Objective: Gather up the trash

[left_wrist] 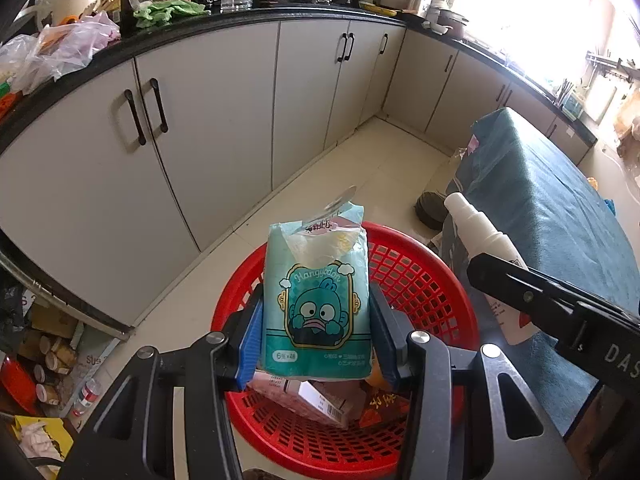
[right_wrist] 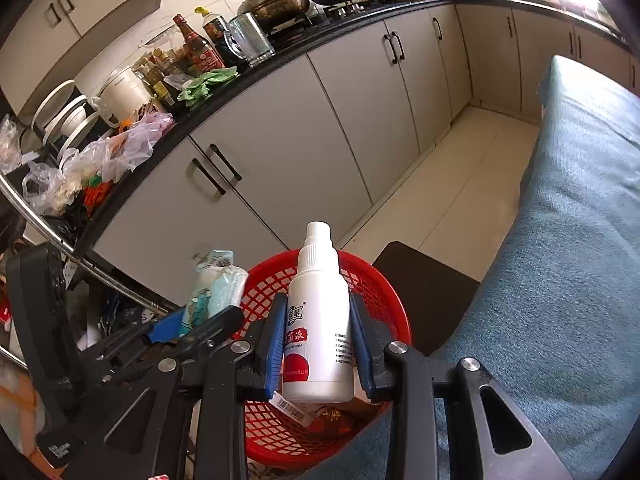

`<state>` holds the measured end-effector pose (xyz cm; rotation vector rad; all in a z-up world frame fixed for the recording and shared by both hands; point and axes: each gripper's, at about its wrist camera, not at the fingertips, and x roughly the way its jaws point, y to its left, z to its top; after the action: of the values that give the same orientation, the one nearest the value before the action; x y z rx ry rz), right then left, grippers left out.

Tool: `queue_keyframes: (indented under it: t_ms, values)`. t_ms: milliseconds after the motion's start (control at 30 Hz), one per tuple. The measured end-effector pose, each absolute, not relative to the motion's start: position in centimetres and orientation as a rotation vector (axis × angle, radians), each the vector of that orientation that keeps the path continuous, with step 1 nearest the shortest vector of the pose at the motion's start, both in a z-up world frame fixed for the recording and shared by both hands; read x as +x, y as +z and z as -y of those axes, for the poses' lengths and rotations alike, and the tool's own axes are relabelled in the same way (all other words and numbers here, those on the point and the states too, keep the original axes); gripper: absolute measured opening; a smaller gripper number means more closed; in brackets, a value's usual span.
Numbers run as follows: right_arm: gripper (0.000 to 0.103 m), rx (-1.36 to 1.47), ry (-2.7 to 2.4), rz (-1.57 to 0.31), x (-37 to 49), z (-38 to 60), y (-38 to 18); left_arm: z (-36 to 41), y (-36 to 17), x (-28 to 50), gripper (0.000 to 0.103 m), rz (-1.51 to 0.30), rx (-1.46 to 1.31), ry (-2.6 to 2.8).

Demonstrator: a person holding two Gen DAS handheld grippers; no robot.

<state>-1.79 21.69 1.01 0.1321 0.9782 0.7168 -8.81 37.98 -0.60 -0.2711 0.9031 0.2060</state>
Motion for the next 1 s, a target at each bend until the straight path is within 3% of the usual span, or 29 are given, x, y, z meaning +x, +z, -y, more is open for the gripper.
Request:
queue_keyframes:
  t_ms: [600, 833, 1000]
  values:
    - [0.033, 0.117, 0.742, -0.981, -2.1, -22.1, 0.8, -38.4, -1.6, -8.5, 0.046, -0.921, -0.299, 0.233]
    - [0.034, 0.115, 0.744, -0.976, -2.1, -22.2, 0.9, -38.4, -1.4, -8.9, 0.05, -0.916, -0.295, 0.219]
    - [0.041, 0.144, 0.739, -0.985, -2.0, -21.7, 0.8, -38.1, -1.0, -9.4, 0.057, -0.903, -0.278, 0.226]
